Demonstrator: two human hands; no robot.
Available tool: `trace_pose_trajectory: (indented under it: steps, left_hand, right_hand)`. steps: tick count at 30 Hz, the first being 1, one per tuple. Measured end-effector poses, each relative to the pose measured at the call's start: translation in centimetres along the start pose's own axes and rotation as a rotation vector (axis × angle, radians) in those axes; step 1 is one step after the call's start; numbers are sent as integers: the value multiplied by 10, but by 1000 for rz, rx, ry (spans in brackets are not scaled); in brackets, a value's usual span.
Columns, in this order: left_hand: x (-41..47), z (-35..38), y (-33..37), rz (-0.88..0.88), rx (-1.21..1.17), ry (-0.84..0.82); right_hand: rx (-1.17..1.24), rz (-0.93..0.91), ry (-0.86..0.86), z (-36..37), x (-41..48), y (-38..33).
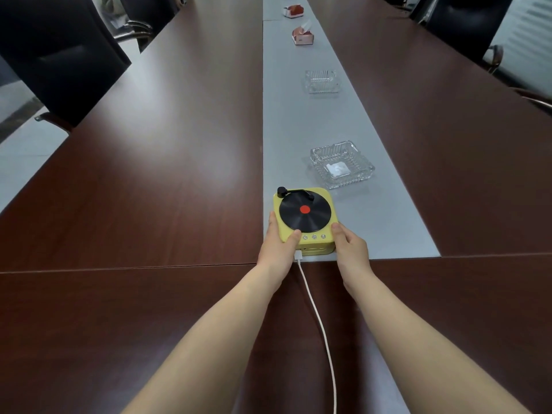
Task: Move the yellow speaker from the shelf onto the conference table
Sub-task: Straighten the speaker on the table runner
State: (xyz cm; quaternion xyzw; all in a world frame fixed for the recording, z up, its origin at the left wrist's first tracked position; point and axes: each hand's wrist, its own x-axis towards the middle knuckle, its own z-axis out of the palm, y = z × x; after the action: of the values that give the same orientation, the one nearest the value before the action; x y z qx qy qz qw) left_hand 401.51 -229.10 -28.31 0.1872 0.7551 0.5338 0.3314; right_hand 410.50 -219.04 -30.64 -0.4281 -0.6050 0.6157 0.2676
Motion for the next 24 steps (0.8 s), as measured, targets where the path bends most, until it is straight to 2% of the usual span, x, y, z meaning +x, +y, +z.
trace_pose_trajectory:
  steps: [24]
  left_hand:
    - [9,5,-3,-11,9,7]
  right_hand:
    - [24,-33,-13,1,0,-1]
